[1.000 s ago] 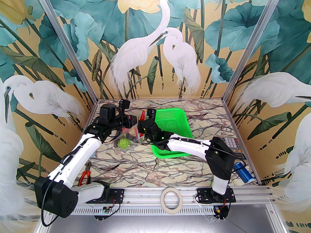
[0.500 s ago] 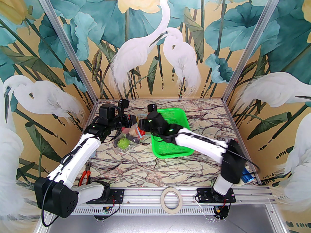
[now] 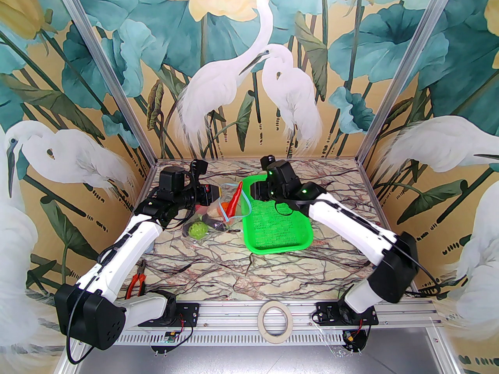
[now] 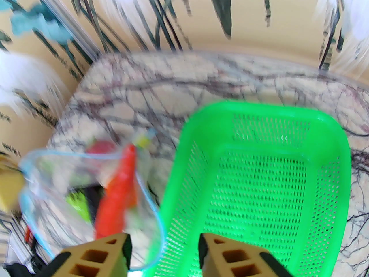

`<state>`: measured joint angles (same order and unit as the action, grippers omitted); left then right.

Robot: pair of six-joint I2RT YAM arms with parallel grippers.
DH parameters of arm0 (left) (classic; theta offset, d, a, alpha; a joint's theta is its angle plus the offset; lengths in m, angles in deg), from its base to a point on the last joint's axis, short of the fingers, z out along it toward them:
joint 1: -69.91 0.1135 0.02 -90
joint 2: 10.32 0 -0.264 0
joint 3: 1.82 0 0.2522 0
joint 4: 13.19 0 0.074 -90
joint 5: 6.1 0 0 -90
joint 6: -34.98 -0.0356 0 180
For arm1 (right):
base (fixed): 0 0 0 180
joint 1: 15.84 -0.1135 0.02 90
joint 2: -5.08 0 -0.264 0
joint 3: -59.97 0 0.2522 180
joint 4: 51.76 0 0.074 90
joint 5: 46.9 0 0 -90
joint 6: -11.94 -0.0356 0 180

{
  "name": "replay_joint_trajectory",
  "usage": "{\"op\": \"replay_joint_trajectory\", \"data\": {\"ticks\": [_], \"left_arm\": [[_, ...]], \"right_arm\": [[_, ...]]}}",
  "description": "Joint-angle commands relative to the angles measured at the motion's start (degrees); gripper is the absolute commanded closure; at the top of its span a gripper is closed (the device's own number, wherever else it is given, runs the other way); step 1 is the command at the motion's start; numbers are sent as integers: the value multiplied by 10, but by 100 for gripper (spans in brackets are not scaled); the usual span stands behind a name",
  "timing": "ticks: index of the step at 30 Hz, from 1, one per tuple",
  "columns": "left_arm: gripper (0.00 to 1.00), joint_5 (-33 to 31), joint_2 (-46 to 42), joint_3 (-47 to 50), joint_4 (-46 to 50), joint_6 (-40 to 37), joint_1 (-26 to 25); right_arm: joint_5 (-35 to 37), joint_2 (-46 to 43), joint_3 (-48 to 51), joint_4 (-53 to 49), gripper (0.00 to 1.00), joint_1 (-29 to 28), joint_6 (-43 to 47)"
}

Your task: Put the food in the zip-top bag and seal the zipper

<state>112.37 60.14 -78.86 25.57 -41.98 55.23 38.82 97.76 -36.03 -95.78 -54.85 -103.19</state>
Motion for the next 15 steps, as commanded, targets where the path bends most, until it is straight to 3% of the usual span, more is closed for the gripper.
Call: {"op": "replay_joint_trajectory", "data": {"ticks": [1, 15], "left_arm": [[91, 8, -17, -17, 15, -6, -2], [91, 7, -16, -19, 19, -5, -2]], "right_arm": [[-63, 23, 0, -11, 63, -3, 36], [-78, 77, -7, 30, 64, 2, 33]]}}
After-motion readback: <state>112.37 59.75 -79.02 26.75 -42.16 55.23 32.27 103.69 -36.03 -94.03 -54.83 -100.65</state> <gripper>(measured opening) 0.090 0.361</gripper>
